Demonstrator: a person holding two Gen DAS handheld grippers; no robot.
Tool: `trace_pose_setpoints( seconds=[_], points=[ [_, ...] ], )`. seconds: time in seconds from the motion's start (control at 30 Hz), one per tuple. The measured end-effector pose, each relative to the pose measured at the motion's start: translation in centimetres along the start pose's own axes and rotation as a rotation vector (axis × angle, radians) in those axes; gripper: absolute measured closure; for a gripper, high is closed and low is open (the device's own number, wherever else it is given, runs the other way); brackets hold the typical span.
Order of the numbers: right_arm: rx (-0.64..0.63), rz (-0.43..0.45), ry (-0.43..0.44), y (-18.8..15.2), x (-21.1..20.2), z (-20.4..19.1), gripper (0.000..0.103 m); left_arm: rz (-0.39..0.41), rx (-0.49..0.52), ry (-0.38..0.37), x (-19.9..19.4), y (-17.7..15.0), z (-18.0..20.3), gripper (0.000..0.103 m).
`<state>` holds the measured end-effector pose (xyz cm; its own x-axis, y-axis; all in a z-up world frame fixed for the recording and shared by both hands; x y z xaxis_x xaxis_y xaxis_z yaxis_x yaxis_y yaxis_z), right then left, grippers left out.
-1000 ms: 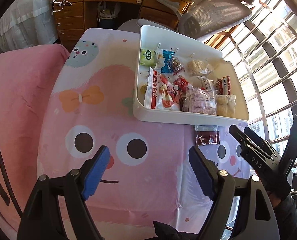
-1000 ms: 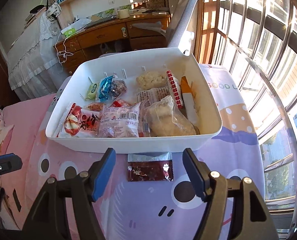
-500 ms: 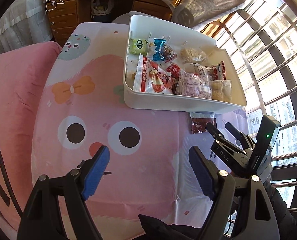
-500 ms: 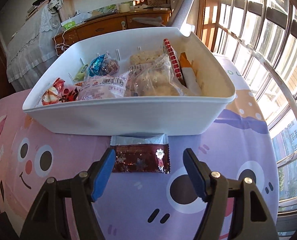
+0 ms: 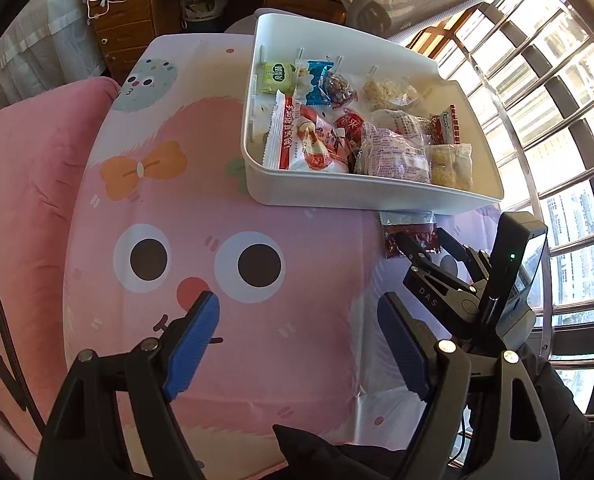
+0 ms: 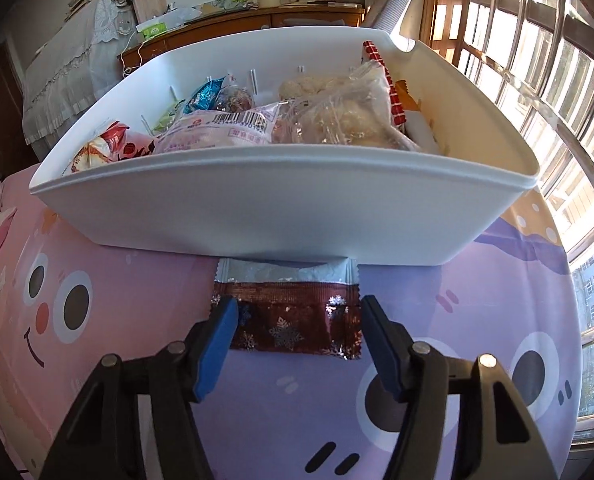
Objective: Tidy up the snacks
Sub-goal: 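Grasp the dark red packet with the right tool, then lift the dark red packet into the tray and open the right tool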
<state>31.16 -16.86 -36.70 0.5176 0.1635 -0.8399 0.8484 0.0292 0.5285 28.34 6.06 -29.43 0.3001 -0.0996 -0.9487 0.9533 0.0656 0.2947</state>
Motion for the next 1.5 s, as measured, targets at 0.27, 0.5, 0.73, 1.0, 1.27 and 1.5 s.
trace_pose_setpoints(
  seconds=[0.27,0.5,0.73,1.0,1.27,1.5],
  points=[
    [-0.039,0.002,0.024,-0.1,0.2,-0.5,0.062,-0.005,-0.015,0.004,0.2,0.1,-0.3,0.023],
    [-0.048,-0.01,0.036,0.1,-0.1,-1.1,0.074,-0.003,-0.011,0.0,0.1,0.0,-0.2,0.023],
    [-0.039,-0.034,0.071,0.4,-1.1,-2.0,0.081,0.015,-0.018,-0.01,-0.5,0.0,-0.3,0.023],
    [-0.106,-0.011,0.157,1.3,-3.9,-6.1,0.083,0.046,-0.021,-0.034,-1.3,0.2,-0.3,0.023],
    [-0.165,0.07,0.262,4.6,-7.7,-10.5,0.083,0.061,-0.025,-0.08,-2.0,0.3,-0.8,0.023],
    [-0.08,0.185,0.287,9.3,-8.8,-10.8,0.083,0.076,-0.039,-0.11,-2.4,0.6,-1.7,0.023]
  ],
)
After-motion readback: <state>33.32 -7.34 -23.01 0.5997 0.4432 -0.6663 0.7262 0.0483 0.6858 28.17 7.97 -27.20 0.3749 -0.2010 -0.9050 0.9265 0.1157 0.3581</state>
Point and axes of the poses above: each gripper's, at about its wrist camera, not at the fingertips, and x roughly the way its jaws point, z to its right, y to its top, the point moved 10 cm from there along x, roughly the way its jaws point, and after that the axes turned 10 degrees about y, right-handed, at the moved point
